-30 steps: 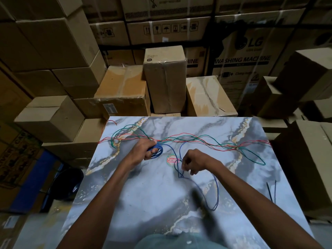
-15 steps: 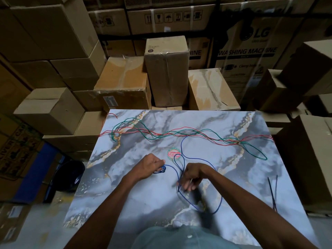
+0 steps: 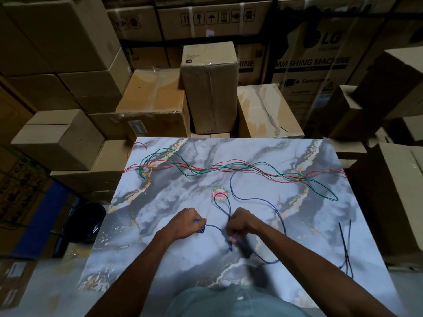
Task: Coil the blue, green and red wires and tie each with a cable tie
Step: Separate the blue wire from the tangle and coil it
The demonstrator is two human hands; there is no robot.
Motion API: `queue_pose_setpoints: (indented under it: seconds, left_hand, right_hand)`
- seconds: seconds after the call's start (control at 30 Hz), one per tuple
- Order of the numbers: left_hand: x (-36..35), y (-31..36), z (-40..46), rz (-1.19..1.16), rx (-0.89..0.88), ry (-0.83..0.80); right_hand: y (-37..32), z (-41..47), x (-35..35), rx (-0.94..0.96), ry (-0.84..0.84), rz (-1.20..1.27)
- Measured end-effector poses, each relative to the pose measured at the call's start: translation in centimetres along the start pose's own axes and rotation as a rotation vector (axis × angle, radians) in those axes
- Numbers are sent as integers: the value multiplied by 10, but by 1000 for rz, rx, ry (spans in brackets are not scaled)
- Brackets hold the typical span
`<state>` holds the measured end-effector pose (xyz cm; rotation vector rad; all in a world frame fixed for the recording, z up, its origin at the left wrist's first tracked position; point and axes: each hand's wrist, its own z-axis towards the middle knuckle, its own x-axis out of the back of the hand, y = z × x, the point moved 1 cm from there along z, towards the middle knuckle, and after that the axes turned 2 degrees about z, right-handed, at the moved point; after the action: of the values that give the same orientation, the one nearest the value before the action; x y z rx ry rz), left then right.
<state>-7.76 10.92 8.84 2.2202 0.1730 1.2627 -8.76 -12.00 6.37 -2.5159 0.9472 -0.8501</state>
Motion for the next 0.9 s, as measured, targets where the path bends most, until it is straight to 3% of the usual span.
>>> queue_pose_setpoints:
  seconds: [0.13, 0.33, 0.5, 0.73, 0.8, 0.9]
  left_hand:
    - [-2, -3, -4, 84, 63, -47]
    - [12, -10, -5, 204, 115, -24]
    - [32, -24, -4, 139, 199, 64]
    - [67, -56, -8, -17, 457, 377]
    - [76, -65, -12, -108, 527, 472]
    - [85, -61, -9, -248, 604, 568]
  right_hand:
    - [-5, 4, 39, 51, 110, 223]
    - [-17, -31, 115, 253, -17, 585]
    - [15, -22, 168, 278, 257, 1224]
    - [117, 17, 147, 61, 812, 979]
    - [145, 37, 137, 12, 872, 913]
    - [132, 36, 122, 10, 942, 723]
